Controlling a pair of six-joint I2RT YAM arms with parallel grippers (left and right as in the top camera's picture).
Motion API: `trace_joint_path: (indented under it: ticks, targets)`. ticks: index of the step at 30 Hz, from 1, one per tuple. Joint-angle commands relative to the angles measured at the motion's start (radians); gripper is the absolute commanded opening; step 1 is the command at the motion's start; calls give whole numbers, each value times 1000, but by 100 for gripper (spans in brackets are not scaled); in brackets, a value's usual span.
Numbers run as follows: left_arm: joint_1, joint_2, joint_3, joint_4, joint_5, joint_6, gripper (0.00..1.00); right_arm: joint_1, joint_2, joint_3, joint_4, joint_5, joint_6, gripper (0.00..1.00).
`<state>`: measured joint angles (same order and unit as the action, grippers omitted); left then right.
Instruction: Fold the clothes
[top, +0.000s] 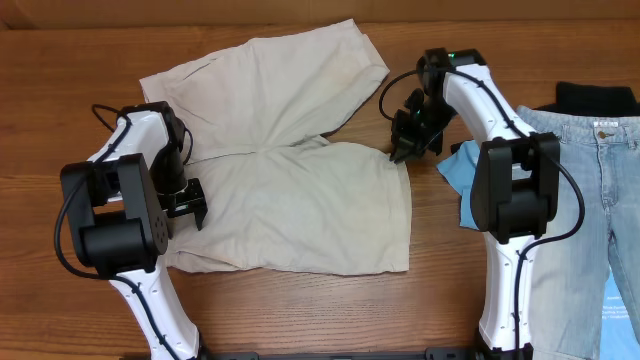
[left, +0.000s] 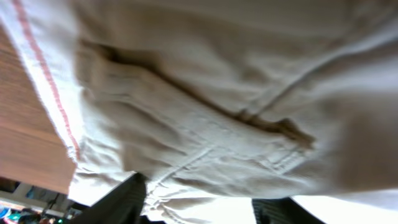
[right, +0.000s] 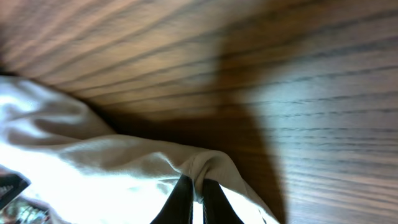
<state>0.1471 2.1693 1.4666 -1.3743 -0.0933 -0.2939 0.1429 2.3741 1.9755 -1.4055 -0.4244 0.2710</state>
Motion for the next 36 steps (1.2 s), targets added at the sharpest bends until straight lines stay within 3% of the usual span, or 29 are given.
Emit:
trace_joint_path:
  ticks: [1,10,12,16,22,23,24,26,29,36]
  targets:
    - [17,7,62,-16,-46,-24,63,-33,-9,112,-13,-81,-47,4]
    - [17,7,201,-10,94,68,69,-98,-10,144,-21,237,95,5]
    - [17,7,208,-8,149,111,66,-114,-10,144,-23,267,100,22]
    - [17,-35,238,-35,194,209,62,-157,-50,163,-65,255,34,30]
    - [18,-297,291,-54,187,174,71,-167,-299,165,-92,237,-13,49]
    - [18,-346,291,-55,185,174,76,-165,-334,165,-110,232,-13,53]
    - [18,-416,291,-62,158,146,94,-160,-381,165,-152,218,-10,59]
    - [18,-475,290,-82,126,108,100,-153,-409,165,-216,216,-10,60]
    - [18,-523,288,-128,115,74,100,-140,-412,148,-289,216,-11,61]
    - [23,-528,185,-157,109,1,100,-106,-416,-101,-216,212,-10,62]
